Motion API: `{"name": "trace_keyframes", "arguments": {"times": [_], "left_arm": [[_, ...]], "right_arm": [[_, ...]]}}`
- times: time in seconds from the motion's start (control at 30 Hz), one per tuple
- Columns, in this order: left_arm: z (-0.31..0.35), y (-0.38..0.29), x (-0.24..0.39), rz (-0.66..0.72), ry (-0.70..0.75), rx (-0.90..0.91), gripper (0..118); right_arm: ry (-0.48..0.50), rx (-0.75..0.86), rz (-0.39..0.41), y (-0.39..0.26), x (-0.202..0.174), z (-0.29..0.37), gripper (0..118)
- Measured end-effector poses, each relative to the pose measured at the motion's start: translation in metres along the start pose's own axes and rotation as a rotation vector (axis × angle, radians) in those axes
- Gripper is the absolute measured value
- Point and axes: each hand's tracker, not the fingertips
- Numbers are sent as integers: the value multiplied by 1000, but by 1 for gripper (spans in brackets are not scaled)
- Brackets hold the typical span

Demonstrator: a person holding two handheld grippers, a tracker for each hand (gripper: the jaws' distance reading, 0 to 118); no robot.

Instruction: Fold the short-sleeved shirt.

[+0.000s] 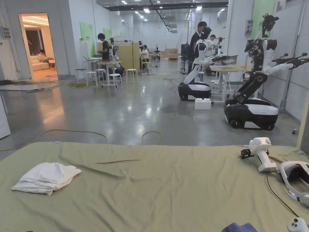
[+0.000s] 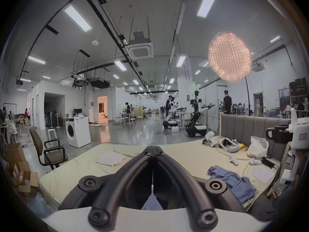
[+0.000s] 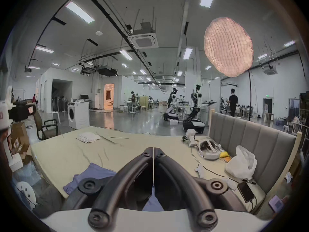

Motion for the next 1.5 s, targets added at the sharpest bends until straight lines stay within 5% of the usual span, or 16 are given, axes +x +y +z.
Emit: {"name": "trace_keyframes", "arguments": {"times": [0.37,0.8,0.87,0.93,0.97,1.13,1.27,1.37,1.5], "left_arm": [[-4,4,10,4,-89,-33,0],[-58,-29,-5,69,-125,-190,1],[-95,-56,-18,121,-166,-277,24],[-142,-91,-31,204,-226,-484,78],[-170,-114,-35,219,-214,-576,84],[-291,-212,-50,313,-150,-848,84],[-366,-281,-52,163,-46,-1037,82],[-394,-313,-60,259,18,-1093,74],[-404,-325,-55,173,30,-1099,63]], "right_arm": [[15,-1,22,-3,1,-4,0],[-15,-82,-67,-31,27,-19,0],[-8,-111,-101,-38,29,-25,0],[2,-135,-134,-45,36,-30,0],[4,-148,-146,-48,35,-32,0],[-47,-253,-182,-71,51,-42,0],[-109,-344,-195,-91,72,-51,0],[-165,-402,-218,-106,80,-56,0],[-190,-469,-245,-121,84,-65,0]]}}
